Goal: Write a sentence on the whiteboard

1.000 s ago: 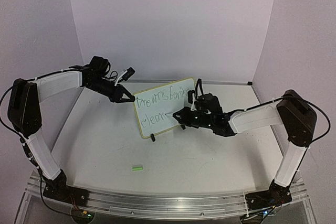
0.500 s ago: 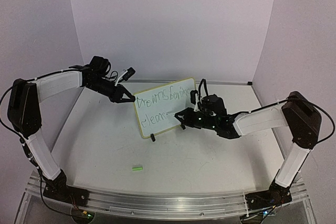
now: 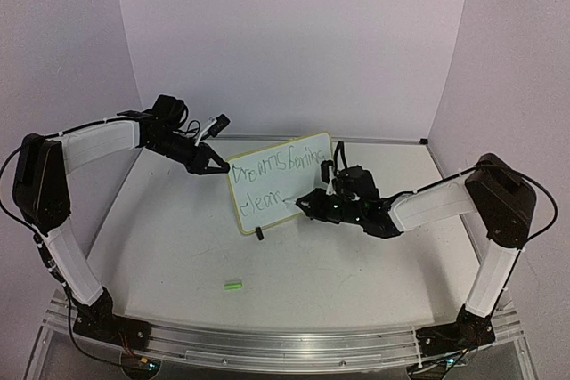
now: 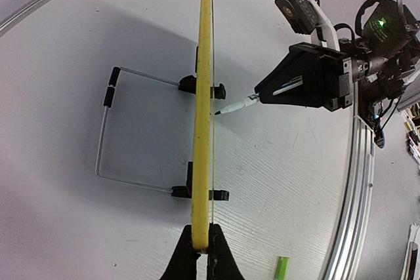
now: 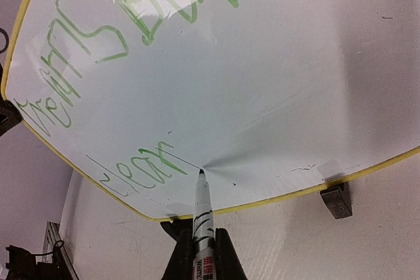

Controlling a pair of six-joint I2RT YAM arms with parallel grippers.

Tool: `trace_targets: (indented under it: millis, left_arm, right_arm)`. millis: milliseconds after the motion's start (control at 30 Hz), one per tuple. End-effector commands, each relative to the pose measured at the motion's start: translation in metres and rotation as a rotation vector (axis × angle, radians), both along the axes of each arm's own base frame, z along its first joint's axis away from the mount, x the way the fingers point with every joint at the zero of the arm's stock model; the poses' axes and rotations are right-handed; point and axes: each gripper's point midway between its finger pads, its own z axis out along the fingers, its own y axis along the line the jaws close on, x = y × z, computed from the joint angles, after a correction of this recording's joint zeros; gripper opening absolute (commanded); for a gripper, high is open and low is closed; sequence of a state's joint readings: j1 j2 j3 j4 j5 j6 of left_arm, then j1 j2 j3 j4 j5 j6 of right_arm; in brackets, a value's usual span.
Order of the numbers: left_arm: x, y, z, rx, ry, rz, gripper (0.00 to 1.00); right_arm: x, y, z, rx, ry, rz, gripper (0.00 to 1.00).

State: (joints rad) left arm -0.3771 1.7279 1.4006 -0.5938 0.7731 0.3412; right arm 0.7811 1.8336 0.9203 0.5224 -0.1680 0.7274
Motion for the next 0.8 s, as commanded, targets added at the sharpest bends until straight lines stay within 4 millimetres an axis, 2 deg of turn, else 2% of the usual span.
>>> trace_targets:
  millis: [0, 533, 767]
  left_arm:
    - [-0.008, 0.003, -0.006, 0.055, -0.01, -0.007, 0.0]
    - [-0.008, 0.003, -0.006, 0.056, -0.008, -0.007, 0.0]
    - [-0.01, 0.004, -0.003, 0.057, -0.01, -0.009, 0.0]
  right_arm:
    - [0.014, 0.003, 0.012, 0.028, -0.035, -0.038, 0.0]
    - [0.016, 0.002, 0.011, 0.019, -0.043, -0.051, 0.0]
    - [0.006, -0.006, 0.034, 0.029, -0.093, -0.03, 0.0]
